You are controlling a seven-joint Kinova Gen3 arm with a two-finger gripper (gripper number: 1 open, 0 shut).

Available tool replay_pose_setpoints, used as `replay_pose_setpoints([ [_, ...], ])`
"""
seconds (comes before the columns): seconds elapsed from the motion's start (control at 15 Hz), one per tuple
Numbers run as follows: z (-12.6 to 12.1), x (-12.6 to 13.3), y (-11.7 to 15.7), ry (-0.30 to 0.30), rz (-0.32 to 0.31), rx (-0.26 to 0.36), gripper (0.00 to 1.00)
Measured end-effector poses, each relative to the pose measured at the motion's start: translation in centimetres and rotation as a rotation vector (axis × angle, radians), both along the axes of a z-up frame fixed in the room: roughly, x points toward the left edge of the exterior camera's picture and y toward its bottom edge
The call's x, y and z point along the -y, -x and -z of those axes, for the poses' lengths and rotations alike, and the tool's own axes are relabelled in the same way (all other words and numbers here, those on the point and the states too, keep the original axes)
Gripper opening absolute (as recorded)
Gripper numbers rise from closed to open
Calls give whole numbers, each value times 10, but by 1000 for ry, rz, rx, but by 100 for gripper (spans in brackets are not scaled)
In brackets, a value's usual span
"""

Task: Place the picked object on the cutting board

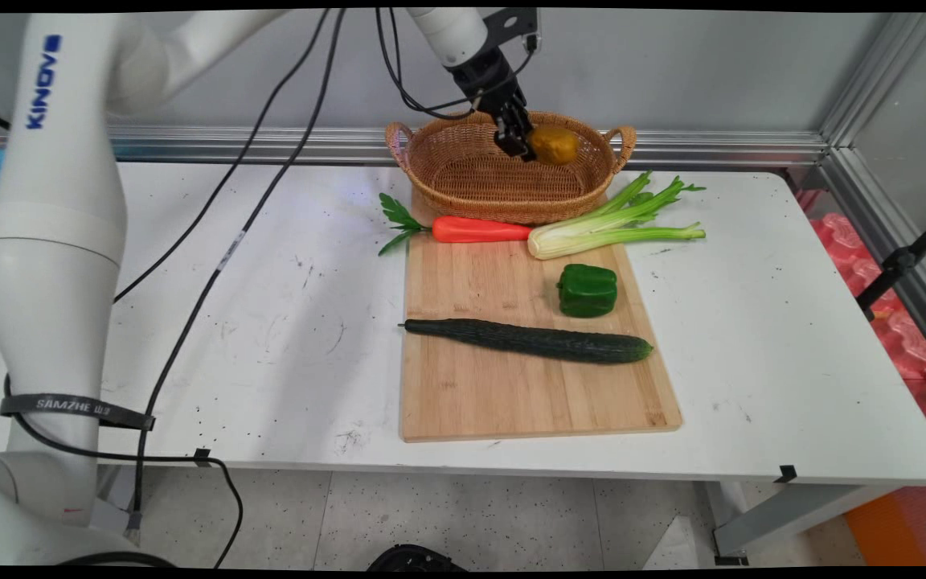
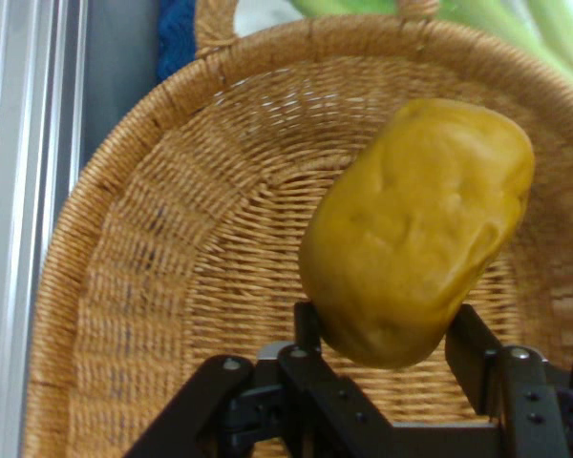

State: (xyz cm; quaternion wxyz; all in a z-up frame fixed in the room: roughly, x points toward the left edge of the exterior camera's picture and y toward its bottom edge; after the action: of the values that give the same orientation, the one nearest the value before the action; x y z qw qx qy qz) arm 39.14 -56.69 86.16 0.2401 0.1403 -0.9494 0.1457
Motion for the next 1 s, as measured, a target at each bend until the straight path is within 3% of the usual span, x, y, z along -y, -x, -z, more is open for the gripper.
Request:
replay_pose_setpoints([
  [0.6,-67,-89,15,-9,-79,-32,0],
  [1.0,-84,-156,14,-31,-106,-32,0],
])
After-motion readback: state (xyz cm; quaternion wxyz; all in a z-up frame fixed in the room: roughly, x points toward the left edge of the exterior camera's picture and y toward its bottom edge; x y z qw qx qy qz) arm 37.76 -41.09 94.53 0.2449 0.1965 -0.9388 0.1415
